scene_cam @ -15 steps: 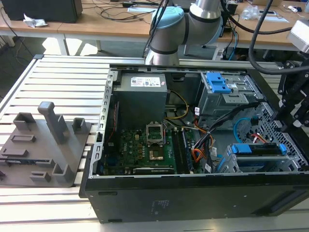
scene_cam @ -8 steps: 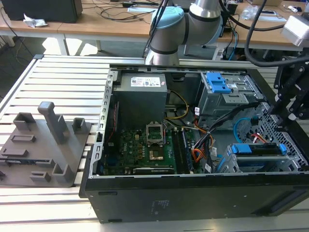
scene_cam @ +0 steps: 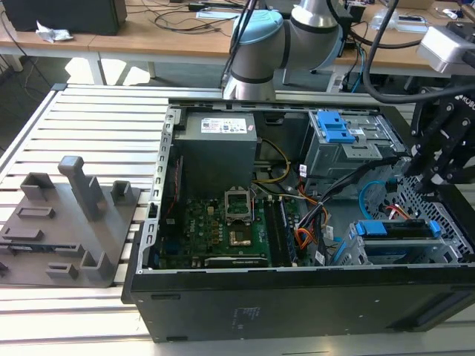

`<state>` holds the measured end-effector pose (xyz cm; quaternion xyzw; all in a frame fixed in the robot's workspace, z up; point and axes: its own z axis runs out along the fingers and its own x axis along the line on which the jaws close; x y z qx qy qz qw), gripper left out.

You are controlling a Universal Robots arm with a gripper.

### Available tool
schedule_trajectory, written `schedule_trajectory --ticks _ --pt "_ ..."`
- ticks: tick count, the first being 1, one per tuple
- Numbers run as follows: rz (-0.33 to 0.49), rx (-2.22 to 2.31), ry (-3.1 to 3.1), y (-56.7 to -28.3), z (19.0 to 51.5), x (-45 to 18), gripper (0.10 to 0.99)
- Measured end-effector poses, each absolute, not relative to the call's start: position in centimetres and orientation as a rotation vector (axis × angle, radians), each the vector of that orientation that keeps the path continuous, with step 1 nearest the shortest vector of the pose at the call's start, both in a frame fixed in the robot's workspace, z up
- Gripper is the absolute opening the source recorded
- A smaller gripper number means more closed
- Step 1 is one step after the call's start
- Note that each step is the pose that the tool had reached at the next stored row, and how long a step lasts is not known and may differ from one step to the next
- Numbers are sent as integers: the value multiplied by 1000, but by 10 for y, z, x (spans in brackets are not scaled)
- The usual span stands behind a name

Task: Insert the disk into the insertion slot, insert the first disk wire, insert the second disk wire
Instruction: 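Insert the second disk wire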

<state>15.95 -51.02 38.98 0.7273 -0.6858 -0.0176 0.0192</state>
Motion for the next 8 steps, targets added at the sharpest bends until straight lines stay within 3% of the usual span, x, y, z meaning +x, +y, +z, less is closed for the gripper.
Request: schedule_trajectory --ticks 8 --pt "-45 2265 -2111 -504 380 138 361"
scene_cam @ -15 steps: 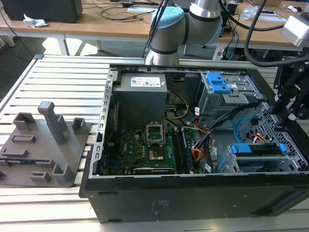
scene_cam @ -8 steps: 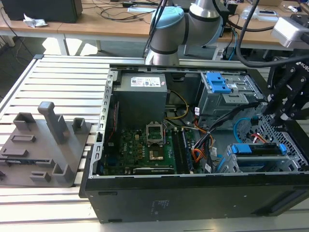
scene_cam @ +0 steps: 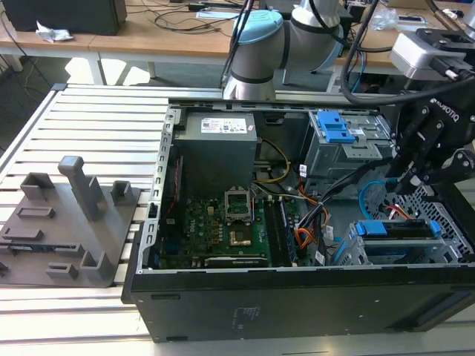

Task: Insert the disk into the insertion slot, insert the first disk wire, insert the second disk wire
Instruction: 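Insert the second disk wire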

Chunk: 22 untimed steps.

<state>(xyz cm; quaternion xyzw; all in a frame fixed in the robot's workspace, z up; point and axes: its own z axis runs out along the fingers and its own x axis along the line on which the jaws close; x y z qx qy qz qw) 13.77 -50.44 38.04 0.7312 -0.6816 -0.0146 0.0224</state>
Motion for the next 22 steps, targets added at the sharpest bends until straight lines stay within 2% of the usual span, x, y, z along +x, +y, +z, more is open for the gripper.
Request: schedule_trajectory --ticks 7,15,16,17,18,22 --pt "-22 2266 -2088 -492 371 130 361" --pt "6 2252 -2074 -491 370 130 361" --pt "7 2252 -2073 -491 370 130 349" --pt "8 2251 -2073 -491 370 131 216" --pt "8 2251 -2073 -491 370 131 165" --pt "11 2250 -2072 -491 370 131 165"
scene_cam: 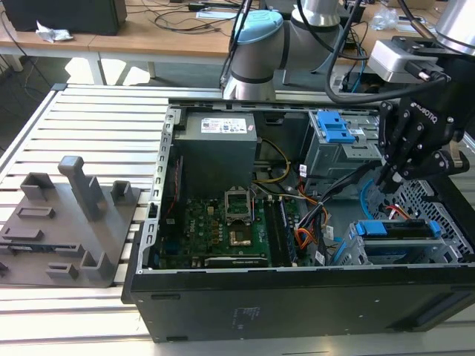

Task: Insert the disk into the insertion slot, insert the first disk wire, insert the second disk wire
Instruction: 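Insert the second disk wire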

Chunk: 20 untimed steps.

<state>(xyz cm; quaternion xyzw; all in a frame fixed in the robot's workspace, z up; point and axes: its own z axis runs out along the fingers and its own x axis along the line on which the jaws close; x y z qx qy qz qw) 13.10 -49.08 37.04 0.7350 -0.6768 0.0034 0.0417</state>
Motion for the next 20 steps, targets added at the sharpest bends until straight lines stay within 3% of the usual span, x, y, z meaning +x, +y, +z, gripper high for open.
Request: schedule_trajectory --ticks 5,11,16,20 --pt "12 2249 -2071 -493 370 131 165" --pt "10 2250 -2072 -514 370 131 165" --pt "-67 2291 -2106 -529 370 131 165" --pt "-80 2293 -2110 -533 362 138 165"
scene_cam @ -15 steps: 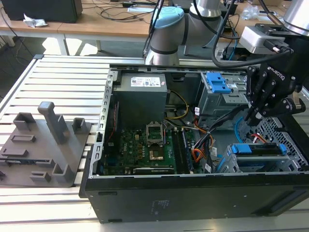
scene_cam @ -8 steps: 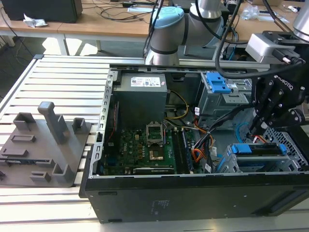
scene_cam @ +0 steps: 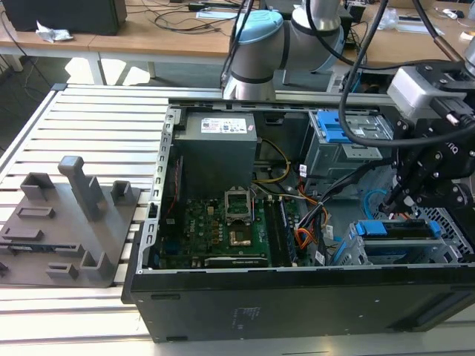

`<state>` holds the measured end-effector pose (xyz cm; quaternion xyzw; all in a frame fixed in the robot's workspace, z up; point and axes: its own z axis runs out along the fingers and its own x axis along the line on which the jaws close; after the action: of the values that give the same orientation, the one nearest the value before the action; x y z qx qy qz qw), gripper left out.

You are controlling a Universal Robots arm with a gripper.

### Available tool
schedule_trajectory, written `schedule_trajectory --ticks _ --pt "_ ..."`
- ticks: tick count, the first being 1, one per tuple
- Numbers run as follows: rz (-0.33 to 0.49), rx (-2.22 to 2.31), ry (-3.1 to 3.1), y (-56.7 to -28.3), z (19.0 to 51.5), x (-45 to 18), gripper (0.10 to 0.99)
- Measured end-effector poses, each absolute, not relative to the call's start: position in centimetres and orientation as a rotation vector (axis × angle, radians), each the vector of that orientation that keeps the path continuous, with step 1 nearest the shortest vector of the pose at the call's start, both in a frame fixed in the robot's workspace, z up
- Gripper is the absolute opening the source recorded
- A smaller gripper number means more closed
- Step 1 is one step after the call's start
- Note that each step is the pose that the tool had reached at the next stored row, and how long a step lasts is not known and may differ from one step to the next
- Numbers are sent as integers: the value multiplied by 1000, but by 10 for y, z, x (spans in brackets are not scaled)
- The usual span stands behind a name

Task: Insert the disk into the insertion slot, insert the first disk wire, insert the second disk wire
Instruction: 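Insert the second disk wire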

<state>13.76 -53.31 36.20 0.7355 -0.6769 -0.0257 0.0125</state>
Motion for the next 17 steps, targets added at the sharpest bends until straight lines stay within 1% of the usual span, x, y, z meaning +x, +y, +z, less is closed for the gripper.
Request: schedule_trajectory --ticks 8,17 --pt "-83 2290 -2110 -536 348 147 165" --pt "-85 2289 -2112 -539 342 150 165"
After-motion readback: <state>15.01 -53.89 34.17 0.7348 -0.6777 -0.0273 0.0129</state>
